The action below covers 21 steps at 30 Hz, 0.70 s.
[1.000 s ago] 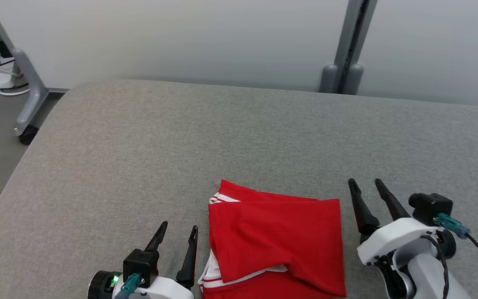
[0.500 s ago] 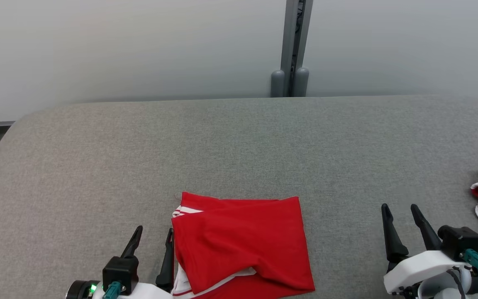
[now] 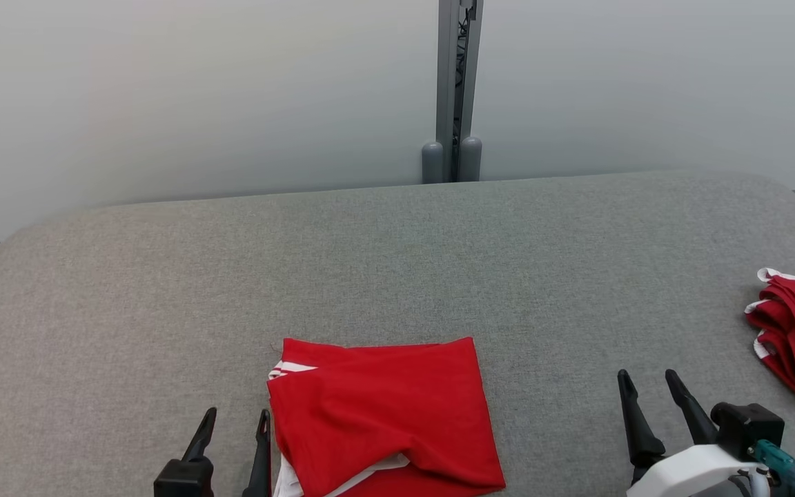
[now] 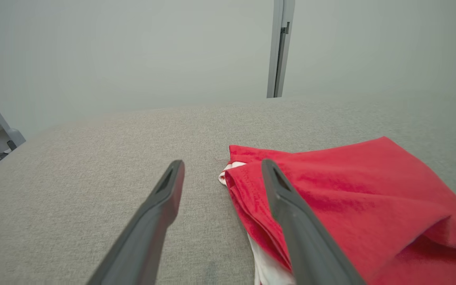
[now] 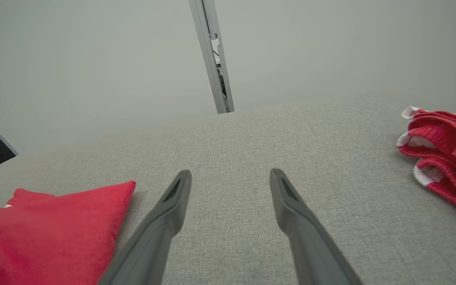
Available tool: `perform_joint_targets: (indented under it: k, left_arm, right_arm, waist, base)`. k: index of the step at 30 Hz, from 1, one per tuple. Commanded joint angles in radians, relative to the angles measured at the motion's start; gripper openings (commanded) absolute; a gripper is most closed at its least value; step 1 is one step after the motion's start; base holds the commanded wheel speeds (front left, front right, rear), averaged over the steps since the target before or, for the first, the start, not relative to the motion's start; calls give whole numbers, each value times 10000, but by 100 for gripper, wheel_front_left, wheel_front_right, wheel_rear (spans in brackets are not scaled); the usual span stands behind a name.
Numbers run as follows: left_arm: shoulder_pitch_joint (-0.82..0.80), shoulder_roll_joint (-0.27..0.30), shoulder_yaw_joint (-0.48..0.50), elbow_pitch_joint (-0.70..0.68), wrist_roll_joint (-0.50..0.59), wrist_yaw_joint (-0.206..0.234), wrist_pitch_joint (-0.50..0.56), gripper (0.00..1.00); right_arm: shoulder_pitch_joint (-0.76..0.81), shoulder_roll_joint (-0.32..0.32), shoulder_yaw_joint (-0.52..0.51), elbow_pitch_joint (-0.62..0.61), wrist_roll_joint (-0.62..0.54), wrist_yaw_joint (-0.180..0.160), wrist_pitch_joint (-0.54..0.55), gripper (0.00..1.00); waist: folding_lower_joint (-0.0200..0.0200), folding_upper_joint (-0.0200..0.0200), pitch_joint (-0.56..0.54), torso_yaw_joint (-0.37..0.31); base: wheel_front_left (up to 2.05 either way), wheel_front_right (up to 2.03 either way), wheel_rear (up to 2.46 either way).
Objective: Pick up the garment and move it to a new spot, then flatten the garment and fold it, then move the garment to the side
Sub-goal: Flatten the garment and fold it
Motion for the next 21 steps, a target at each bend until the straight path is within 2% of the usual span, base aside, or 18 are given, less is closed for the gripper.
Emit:
perform_joint_targets:
  k: [1, 11, 21]
  left_arm:
    - [87, 43, 74, -67, 68, 84, -11, 100]
    - [287, 43, 366, -205, 134, 210, -11, 100]
    - [260, 41, 520, -214, 95, 137, -11, 100]
  right_arm:
    - [145, -49, 34, -62, -119, 0, -48, 100]
    - [407, -51, -11, -290, -420, 0, -48, 100]
    - [617, -49, 106, -455, -378, 0, -48, 100]
  waist:
    - [0, -1, -26, 1]
    - [0, -1, -176, 100]
    - [0, -1, -150, 142]
  base:
    - [0, 0, 0]
    - [0, 0, 0]
    - [0, 0, 0]
